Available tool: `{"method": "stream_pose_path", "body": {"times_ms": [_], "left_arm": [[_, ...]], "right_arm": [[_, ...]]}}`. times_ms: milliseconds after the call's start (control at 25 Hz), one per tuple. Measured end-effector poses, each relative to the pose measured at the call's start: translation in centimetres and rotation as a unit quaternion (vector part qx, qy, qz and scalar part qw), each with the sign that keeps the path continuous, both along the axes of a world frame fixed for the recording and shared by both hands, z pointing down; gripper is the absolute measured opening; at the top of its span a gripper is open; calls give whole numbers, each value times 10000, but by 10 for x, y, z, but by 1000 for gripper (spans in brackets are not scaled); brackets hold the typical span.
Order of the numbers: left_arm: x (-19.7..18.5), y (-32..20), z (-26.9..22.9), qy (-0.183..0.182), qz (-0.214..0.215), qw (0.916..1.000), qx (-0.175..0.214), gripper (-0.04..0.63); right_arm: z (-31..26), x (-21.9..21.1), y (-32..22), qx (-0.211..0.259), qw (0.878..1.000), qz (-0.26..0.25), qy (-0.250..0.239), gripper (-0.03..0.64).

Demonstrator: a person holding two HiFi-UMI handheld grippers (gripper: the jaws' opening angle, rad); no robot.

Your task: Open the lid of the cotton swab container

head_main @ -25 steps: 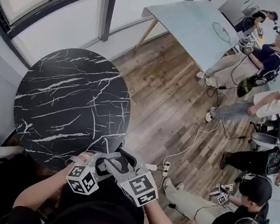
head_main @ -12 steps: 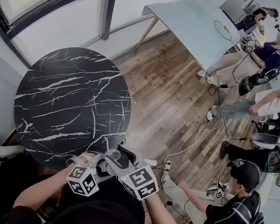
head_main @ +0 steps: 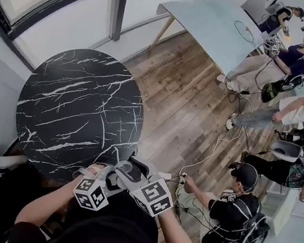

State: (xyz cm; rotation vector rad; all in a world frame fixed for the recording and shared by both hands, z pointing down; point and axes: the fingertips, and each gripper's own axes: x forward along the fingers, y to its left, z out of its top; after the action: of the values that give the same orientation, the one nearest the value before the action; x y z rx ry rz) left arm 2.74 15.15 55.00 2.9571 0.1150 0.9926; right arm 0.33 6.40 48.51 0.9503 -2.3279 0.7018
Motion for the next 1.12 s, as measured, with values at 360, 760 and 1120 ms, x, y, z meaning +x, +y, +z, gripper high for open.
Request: {"method": "stream_pose_path", "body": {"times_ms": [360,760,1120], "left_arm": [[1,-9,4,16,-228,9996,-183,253],[-10,-41,-6,118,-927,9954,-217,253],[-21,-79,-30,251,-1861,9822,-66,253]], "right_arm": [[-18,7,0,264,9995,107,-109,241],[-45,44,-19,923,9894,1082,-290,116],[-54,75,-29,1384,9650,2166,-529,3]]}}
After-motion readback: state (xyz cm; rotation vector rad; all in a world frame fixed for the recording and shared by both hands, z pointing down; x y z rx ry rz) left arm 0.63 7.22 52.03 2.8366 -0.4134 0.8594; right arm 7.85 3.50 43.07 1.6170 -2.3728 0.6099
